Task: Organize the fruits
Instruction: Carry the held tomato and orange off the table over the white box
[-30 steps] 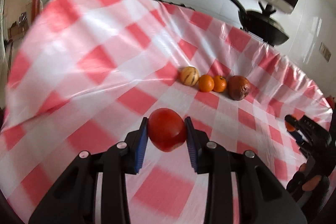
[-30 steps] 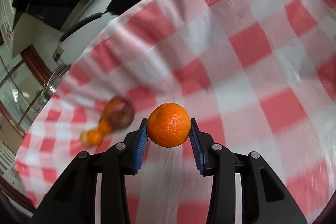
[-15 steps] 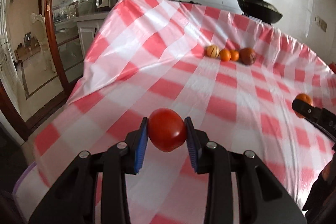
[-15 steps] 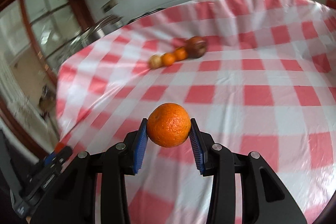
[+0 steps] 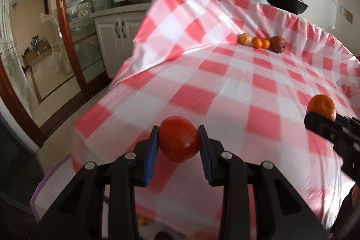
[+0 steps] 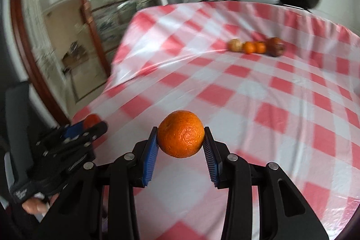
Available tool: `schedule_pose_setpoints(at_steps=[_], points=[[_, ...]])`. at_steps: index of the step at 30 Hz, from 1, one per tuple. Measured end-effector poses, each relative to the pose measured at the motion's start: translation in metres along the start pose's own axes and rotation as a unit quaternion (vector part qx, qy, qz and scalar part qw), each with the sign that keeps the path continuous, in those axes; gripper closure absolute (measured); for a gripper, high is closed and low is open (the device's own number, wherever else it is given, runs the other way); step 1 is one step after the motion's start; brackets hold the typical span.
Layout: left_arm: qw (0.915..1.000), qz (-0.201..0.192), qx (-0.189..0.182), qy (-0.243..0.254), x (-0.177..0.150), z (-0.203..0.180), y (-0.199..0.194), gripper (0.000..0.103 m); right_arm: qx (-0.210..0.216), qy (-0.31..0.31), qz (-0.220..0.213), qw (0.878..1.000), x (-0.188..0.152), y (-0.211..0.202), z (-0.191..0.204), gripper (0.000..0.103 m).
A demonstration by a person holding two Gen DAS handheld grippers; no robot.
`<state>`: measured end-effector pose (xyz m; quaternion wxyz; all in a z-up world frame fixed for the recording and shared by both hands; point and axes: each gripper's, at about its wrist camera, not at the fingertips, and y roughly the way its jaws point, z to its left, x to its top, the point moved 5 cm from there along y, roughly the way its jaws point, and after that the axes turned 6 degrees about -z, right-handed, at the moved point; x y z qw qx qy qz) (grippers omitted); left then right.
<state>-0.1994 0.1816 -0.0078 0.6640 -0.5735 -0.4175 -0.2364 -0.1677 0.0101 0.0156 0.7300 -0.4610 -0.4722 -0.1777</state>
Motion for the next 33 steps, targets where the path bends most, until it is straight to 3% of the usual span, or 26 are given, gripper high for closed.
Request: schedule_pose_setpoints(at_steps=[10,16,21,28,33], points=[[0.9971,0.002,0.055,-0.053,-0.032,0.084,-0.028,0.068,0.105,-0.113,0.023,0.988,-0.030,-0.001,0.109,0.064],[0.9915,0.014,0.101,-0.080,-0.060,0.131,-0.034,0.068,0.161,-0.179,0.056,0.969,-0.062,0.001,0.164,0.064],[0.9849,0.054,0.127,-0.105,-0.093,0.162,-0.021,0.068,0.197,-0.245,0.104,0.943,-0.104,0.012,0.209,0.064],[0.9712,0.141,0.143,-0.129,-0.145,0.195,0.009,0.068,0.211,-0.303,0.183,0.911,-0.160,0.041,0.242,0.064],[0.9635,0.182,0.144,-0.134,-0.173,0.203,0.027,0.068,0.209,-0.316,0.224,0.898,-0.185,0.059,0.250,0.064]])
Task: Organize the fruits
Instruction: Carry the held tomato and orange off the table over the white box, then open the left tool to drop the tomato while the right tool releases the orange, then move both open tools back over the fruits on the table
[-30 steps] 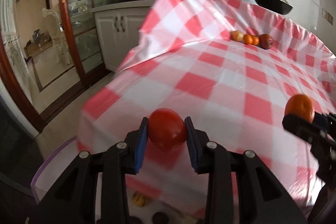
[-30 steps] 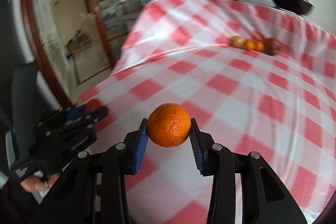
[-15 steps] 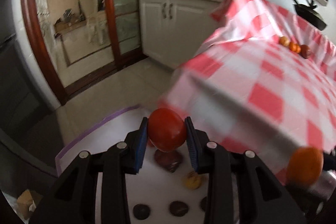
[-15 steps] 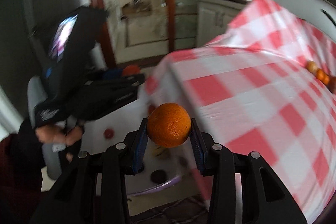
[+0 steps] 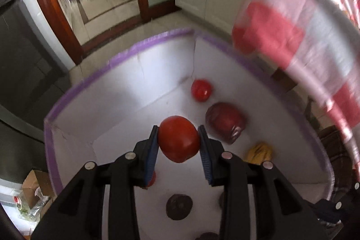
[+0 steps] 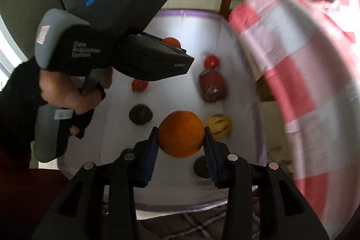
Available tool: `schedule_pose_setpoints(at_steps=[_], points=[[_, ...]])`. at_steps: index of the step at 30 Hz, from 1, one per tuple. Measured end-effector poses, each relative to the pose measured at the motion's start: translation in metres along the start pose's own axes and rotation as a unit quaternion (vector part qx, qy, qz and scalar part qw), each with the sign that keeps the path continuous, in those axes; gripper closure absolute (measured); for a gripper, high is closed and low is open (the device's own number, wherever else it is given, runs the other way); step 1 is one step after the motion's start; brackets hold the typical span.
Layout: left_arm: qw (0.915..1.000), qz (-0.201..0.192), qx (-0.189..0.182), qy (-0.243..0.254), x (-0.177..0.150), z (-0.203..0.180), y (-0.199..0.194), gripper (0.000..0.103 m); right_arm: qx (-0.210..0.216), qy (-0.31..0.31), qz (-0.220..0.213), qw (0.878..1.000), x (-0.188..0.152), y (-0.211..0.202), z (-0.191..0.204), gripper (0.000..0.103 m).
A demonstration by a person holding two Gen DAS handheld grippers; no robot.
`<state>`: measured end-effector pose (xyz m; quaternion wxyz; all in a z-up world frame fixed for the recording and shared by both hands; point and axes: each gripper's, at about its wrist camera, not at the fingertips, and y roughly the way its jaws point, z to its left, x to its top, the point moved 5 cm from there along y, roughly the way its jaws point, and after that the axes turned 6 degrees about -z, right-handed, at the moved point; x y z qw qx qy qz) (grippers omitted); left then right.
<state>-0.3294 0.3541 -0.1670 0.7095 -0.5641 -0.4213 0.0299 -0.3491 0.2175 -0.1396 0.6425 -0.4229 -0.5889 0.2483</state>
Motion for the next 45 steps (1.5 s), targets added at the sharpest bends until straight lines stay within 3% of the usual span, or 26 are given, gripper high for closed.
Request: schedule_pose_setpoints(at_steps=[7,14,15,17,20,29,36,41,45], points=[[0.9994,0.034,0.005,0.001,-0.018,0.001,0.023,0.068,0.013,-0.012,0.042,0.999,-0.008,0.027,0.008,0.064],[0.9994,0.034,0.006,-0.005,-0.017,0.000,0.027,0.066,0.020,-0.022,0.056,0.998,-0.013,0.034,0.013,0.063],[0.9994,0.032,0.006,-0.006,-0.017,0.000,0.027,0.064,0.019,-0.022,0.057,0.998,-0.013,0.033,0.013,0.063],[0.9995,0.029,0.008,-0.009,-0.016,0.001,0.025,0.045,0.018,-0.022,0.055,0.998,-0.013,0.033,0.014,0.062],[0.9997,0.017,0.014,-0.013,-0.012,0.004,0.022,0.026,0.017,-0.021,0.045,0.999,-0.009,0.030,0.012,0.047],[0.9996,0.009,0.024,-0.007,-0.003,0.005,0.015,0.024,0.023,-0.001,0.011,1.000,0.000,0.009,0.005,0.044],[0.9992,-0.014,0.036,0.014,0.017,-0.002,-0.014,0.021,0.034,0.042,-0.049,0.997,0.019,-0.035,-0.013,0.043],[0.9968,-0.053,0.054,0.026,0.039,-0.015,-0.043,0.008,0.035,0.063,-0.118,0.990,0.033,-0.087,-0.029,0.033],[0.9932,-0.099,0.058,0.017,0.064,-0.031,-0.076,0.005,0.002,0.077,-0.188,0.979,0.035,-0.143,-0.056,0.024]])
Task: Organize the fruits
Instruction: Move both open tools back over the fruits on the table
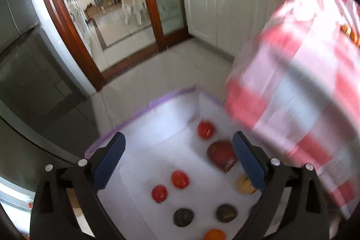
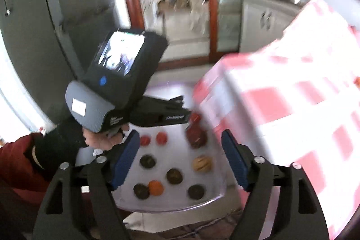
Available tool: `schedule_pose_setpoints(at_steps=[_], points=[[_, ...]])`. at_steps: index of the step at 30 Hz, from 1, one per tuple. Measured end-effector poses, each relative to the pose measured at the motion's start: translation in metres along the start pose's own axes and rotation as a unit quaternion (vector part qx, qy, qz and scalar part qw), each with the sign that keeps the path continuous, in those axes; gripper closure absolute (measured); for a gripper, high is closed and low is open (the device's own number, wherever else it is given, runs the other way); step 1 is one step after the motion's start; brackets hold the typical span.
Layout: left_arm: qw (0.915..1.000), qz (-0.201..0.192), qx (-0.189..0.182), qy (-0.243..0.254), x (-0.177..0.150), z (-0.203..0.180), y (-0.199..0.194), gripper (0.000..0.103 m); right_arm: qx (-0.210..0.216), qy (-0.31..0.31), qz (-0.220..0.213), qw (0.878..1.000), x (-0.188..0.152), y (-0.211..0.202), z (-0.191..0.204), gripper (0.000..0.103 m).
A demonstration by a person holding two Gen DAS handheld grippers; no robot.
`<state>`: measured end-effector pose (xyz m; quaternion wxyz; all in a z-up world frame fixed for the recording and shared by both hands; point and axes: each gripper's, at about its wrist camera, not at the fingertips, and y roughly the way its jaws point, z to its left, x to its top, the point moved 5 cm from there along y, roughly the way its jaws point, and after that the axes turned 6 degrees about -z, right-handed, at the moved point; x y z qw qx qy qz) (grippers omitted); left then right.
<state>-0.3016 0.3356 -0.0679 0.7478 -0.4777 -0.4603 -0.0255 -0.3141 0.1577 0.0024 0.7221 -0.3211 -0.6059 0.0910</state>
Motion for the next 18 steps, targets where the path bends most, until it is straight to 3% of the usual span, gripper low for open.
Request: schedule_pose_setpoints(at_steps=[2,5,7,9,14,17,18], points=[[0.9996,-0.026,-0.005,0.005,0.021,-0.016,-0.019,0.002,-0.028,0.009,-0.039,0.999,0.011,-0.032,-0.020,0.017],[0.9974,-0.055,-0.018,0.043,0.052,-0.055,-0.045,0.002,-0.073,0.033,-0.079,0.994,0.017,-0.068,-0.055,0.016],[0.9949,-0.063,-0.049,0.061,0.071,-0.086,-0.058,0.002,-0.120,0.063,-0.101,0.986,0.017,-0.096,-0.091,0.016],[0.9894,-0.064,-0.109,0.072,0.092,-0.133,-0.073,0.002,-0.163,0.095,-0.116,0.975,0.011,-0.117,-0.127,0.016],[0.9673,-0.059,-0.240,0.059,0.134,-0.261,-0.081,0.002,-0.262,0.210,-0.135,0.932,-0.022,-0.163,-0.230,0.016],[0.9568,-0.057,-0.281,0.049,0.149,-0.335,-0.071,0.002,-0.314,0.271,-0.138,0.899,-0.048,-0.189,-0.281,0.016],[0.9525,-0.060,-0.295,0.046,0.156,-0.363,-0.066,0.002,-0.322,0.281,-0.138,0.893,-0.056,-0.189,-0.296,0.016]])
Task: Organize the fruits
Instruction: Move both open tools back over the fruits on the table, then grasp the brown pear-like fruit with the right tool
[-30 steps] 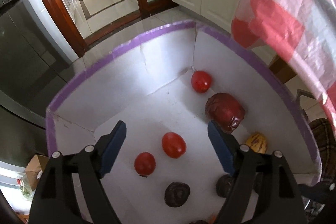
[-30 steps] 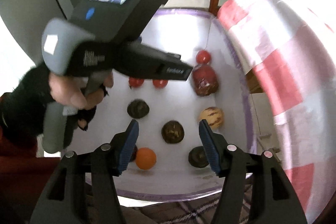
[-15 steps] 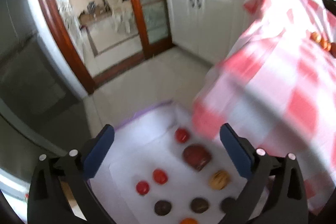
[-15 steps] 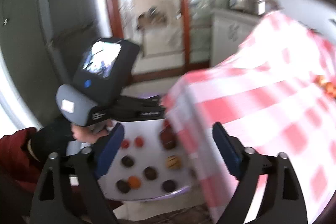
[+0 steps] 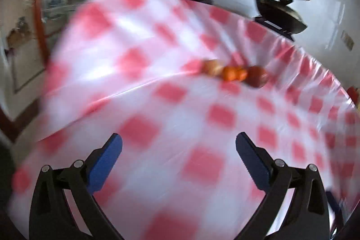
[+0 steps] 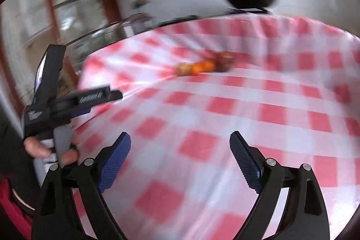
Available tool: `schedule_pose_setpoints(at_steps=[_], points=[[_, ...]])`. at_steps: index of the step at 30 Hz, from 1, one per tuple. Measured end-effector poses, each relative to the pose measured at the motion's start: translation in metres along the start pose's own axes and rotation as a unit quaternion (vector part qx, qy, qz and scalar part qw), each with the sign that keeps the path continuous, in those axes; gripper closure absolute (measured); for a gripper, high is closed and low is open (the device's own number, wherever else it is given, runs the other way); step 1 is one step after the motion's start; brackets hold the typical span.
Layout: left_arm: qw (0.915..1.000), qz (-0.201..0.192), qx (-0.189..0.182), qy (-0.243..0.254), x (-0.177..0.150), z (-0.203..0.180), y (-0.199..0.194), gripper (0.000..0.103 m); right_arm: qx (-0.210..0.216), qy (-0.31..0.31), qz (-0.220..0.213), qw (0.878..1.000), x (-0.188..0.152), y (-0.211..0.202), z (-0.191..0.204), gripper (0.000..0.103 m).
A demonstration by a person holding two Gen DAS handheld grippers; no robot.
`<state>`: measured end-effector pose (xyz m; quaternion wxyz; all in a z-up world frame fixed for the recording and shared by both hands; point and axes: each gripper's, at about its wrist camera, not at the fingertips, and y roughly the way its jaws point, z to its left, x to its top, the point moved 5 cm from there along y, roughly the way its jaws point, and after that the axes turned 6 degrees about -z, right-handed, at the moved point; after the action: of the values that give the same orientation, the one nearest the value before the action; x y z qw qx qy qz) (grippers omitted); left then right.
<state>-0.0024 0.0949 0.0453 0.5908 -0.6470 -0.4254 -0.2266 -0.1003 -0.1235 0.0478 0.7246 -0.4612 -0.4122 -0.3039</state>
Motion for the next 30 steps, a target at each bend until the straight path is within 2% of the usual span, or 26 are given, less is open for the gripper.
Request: schedule_pose_setpoints(at_steps=[3,6,10,14,17,20,21,26,30], points=[[0.9996,-0.023,-0.005,-0.018,0.020,-0.041,0.049,0.002,-0.036,0.015,-0.008,0.999,0.008,0.010,-0.037,0.016],[0.9971,-0.033,-0.010,-0.067,0.032,-0.054,0.084,0.002,-0.059,0.037,-0.023,0.997,0.015,0.016,-0.068,0.016],[0.9913,-0.069,-0.013,-0.111,0.055,-0.056,0.108,0.002,-0.065,0.082,-0.062,0.993,0.017,0.019,-0.096,0.016],[0.9870,-0.109,-0.015,-0.117,0.070,-0.046,0.119,0.002,-0.064,0.107,-0.044,0.991,0.015,0.027,-0.102,0.016],[0.9897,-0.105,-0.009,-0.097,0.068,-0.035,0.126,0.002,-0.065,0.116,-0.035,0.990,0.026,0.030,-0.095,0.016],[0.9835,-0.124,0.005,-0.132,0.069,-0.014,0.115,0.002,-0.070,0.139,-0.028,0.987,0.050,0.060,-0.095,0.016],[0.9803,-0.132,0.007,-0.146,0.070,-0.007,0.111,0.002,-0.077,0.150,-0.023,0.985,0.063,0.083,-0.098,0.016],[0.9707,-0.159,0.050,-0.173,0.070,0.011,0.101,0.002,-0.133,0.183,-0.010,0.974,0.101,0.171,-0.107,0.016],[0.9569,-0.177,0.081,-0.216,0.070,0.033,0.093,0.002,-0.176,0.204,-0.008,0.963,0.120,0.239,-0.103,0.016]])
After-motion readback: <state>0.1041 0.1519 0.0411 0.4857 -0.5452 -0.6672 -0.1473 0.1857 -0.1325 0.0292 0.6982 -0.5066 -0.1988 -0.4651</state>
